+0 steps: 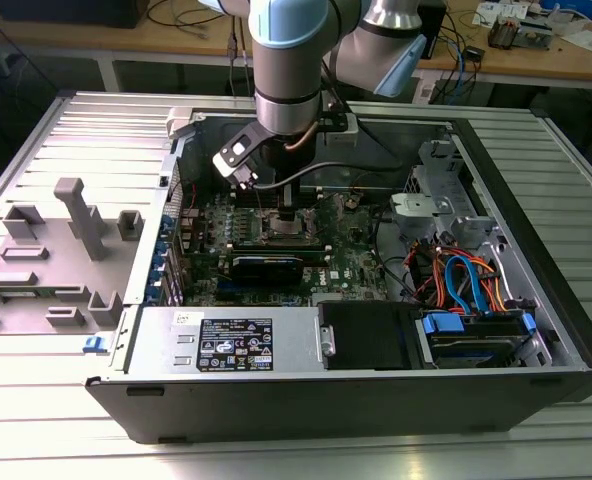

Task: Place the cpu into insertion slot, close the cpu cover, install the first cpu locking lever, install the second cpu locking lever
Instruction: 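Close the cpu cover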

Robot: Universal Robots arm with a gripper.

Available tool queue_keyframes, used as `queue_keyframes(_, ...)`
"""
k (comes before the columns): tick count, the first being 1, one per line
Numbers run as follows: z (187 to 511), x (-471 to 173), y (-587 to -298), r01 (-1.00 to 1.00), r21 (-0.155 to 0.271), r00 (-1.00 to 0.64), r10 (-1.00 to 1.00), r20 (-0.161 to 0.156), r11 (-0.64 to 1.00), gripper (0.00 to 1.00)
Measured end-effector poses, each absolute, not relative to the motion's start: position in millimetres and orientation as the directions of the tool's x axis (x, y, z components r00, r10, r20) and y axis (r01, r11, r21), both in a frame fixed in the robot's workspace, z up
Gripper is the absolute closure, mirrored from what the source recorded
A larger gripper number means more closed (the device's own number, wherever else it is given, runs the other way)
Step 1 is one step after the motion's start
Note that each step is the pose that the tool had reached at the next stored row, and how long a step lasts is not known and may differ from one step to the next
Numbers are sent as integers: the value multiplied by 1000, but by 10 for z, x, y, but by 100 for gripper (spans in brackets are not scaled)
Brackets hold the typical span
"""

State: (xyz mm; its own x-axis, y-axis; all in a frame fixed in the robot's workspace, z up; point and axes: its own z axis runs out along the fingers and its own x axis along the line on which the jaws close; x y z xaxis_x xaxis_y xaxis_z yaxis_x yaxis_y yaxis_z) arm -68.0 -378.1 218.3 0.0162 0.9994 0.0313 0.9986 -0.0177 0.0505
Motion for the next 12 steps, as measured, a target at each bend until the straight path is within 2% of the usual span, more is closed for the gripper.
queue_keyframes(12,2198,-680,-3781,999,50,16,999,31,-18,89)
